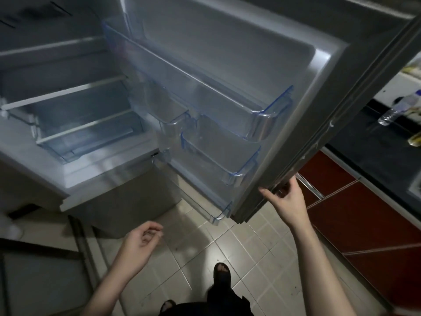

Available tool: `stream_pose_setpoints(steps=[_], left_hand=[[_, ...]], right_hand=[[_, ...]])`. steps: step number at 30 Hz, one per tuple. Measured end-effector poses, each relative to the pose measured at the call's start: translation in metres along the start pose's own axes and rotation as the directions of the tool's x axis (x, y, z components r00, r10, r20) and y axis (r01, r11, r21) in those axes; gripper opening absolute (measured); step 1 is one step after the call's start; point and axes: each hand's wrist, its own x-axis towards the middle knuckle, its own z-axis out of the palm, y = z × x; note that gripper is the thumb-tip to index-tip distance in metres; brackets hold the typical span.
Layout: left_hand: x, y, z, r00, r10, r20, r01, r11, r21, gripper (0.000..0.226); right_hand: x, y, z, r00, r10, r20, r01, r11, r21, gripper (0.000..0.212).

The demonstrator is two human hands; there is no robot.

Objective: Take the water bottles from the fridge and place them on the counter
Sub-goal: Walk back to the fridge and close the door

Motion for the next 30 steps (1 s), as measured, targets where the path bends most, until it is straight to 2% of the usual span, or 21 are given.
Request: stream_pose_setpoints(steps=[2,5,11,15,19,23,25,28,30], left_hand=[[-0.008,-0.005,-0.008,1.0,-0.006,0.002,0.006,1.0,-0.011,0.036],[-0.022,-0.006,-0.02,1.0,-0.007,-0.014,0.007,0.999,-0.052,0.026],[-0.051,0.007,-0.04,0.993,0.048,-0.11,-0.057,0.995,-0.082,0.017],[-0.067,0.022,-0.049,0.979,0.118,-0.168,-0.139,0.983,-0.117,0.028],[-0.079,0.03,-0.057,0.965,0.141,-0.222,-0.178,0.972,-0.153,0.034],[-0.09,0.037,-0.067,0.945,0.196,-0.263,-0.241,0.958,-0.154,0.024],[-0.096,0.038,-0.074,0.934,0.232,-0.273,-0.277,0.951,-0.137,0.038],[-0.103,0.034,-0.084,0.928,0.254,-0.271,-0.297,0.946,-0.133,0.055],[-0.104,0.028,-0.092,0.933,0.225,-0.282,-0.26,0.961,-0.094,0.067]], right_hand=[[-0.021,-0.009,0.011,0.999,0.029,0.02,-0.029,1.0,-0.009,0.072],[-0.051,-0.024,0.029,0.998,0.026,0.056,-0.023,0.998,-0.053,0.07],[-0.097,-0.033,0.058,0.983,0.044,0.176,-0.015,0.986,-0.166,0.044],[-0.117,-0.042,0.074,0.947,-0.013,0.322,0.097,0.964,-0.246,0.036],[-0.125,-0.054,0.092,0.868,-0.02,0.497,0.202,0.927,-0.315,0.033],[-0.128,-0.071,0.111,0.733,-0.073,0.676,0.37,0.877,-0.306,0.04],[-0.126,-0.08,0.121,0.666,-0.109,0.738,0.441,0.855,-0.272,0.046],[-0.116,-0.098,0.139,0.585,-0.172,0.793,0.544,0.808,-0.227,0.038],[-0.108,-0.114,0.155,0.543,-0.23,0.808,0.619,0.76,-0.199,0.034]])
